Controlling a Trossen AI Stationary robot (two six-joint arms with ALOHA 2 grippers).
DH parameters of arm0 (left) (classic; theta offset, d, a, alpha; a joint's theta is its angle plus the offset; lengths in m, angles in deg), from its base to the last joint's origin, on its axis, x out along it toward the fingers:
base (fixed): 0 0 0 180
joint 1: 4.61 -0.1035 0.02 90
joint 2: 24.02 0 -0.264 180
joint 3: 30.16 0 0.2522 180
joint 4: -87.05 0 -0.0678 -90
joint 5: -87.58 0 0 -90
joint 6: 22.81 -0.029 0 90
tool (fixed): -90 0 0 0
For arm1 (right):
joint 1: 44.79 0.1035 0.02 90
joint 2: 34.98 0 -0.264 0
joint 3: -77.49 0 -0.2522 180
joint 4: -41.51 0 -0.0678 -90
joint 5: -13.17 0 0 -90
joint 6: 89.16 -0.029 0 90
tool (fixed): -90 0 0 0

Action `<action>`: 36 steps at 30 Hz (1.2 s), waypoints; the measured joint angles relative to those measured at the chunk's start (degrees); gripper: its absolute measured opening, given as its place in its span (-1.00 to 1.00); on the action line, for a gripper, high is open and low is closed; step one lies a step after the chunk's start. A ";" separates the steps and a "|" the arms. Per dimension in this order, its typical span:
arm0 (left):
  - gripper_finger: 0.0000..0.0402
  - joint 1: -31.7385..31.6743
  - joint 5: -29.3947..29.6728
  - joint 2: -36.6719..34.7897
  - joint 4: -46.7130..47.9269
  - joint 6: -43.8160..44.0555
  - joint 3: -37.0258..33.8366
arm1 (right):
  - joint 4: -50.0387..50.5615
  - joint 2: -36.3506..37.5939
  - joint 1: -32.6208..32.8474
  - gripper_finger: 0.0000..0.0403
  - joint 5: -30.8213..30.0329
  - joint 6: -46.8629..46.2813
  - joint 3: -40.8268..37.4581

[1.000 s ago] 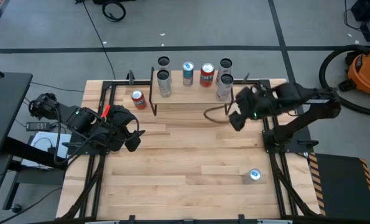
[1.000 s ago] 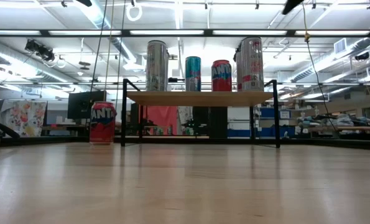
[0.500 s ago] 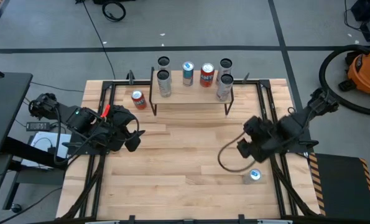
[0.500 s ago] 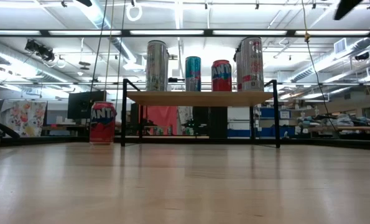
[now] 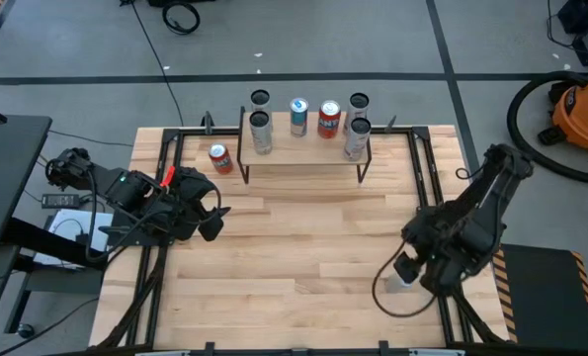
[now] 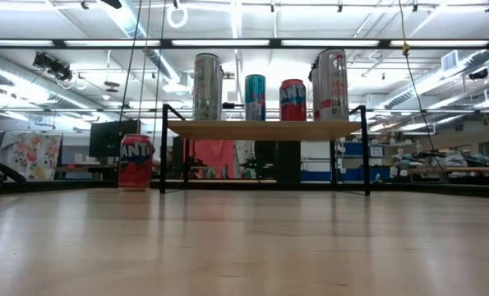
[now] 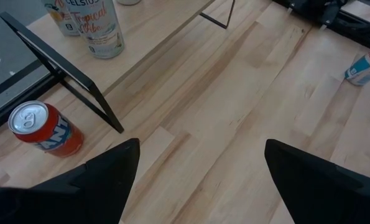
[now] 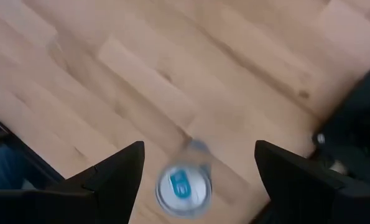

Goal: Place canned beverage on shelf
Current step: Put the blue soda can on the shelf aligned with the other blue soda can

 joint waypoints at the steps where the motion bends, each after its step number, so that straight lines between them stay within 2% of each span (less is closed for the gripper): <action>1: 0.78 0.01 0.00 0.00 -0.08 0.03 0.00 | -0.02 -0.76 0.67 0.56 0.93 -0.51 0.00; 11: 0.78 0.02 0.00 0.00 -2.57 -0.01 0.01 | -1.36 -7.54 4.76 0.56 5.87 -1.51 0.00; 20: 0.78 0.02 -0.01 0.00 -2.66 -0.01 0.00 | -4.88 -8.83 5.99 0.56 4.18 0.14 0.00; 30: 0.78 0.01 0.00 0.00 -4.27 0.00 0.00 | -3.31 -12.32 6.08 0.56 3.66 -1.30 -0.09; 36: 0.78 0.02 0.00 0.00 -4.27 0.01 0.00 | -4.09 -14.12 7.15 0.56 4.20 -6.53 -2.35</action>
